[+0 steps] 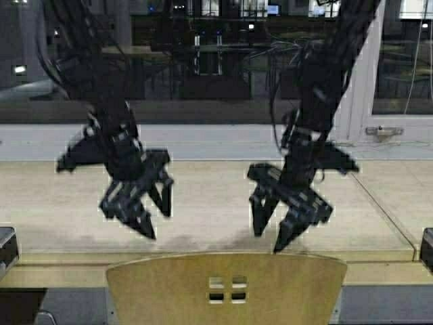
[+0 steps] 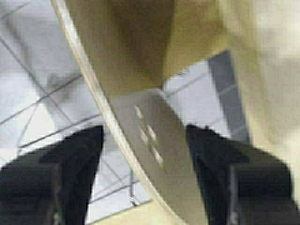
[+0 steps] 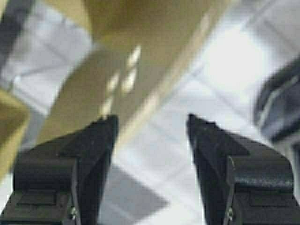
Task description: Push the chairs under the table
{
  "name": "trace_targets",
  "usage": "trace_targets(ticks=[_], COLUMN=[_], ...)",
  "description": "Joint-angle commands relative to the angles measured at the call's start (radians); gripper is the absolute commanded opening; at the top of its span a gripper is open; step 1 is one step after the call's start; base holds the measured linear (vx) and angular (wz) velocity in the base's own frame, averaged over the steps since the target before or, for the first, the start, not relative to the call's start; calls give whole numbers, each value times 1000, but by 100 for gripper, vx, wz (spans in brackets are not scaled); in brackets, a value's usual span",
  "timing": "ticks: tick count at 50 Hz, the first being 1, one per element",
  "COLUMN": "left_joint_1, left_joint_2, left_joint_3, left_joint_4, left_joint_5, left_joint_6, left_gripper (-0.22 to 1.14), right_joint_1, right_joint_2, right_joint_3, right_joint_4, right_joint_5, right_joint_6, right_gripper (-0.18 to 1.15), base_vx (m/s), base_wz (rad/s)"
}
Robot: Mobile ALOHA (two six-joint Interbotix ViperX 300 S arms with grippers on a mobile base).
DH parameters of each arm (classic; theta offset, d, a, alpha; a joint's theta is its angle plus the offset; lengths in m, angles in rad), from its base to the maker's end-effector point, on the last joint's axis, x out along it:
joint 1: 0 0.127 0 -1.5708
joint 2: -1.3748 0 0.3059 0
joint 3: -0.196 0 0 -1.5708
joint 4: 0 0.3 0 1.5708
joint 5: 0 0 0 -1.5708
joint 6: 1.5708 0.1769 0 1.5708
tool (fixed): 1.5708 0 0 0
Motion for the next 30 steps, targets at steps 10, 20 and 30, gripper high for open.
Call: trace_targets(ticks=[10, 20, 30], left_joint_1=[14, 41, 52], left_joint_2=[-290, -635, -917], left_joint_3=[71, 238, 368], left_joint_4=[273, 537, 666], left_joint_5=[2, 9, 8], left_joint_6=[232, 469, 589], left_gripper=[89, 88, 88], right_joint_1=[-5, -6, -5], right_joint_2=[-242, -465, -703], right_joint_3=[29, 114, 209], right_joint_4=[-259, -632, -881], right_joint_5=[-46, -54, -91], right_joint_6=[-48, -75, -77], right_gripper=[83, 83, 83], base_vx=[-3, -4, -11], base_wz=[-2, 0, 8])
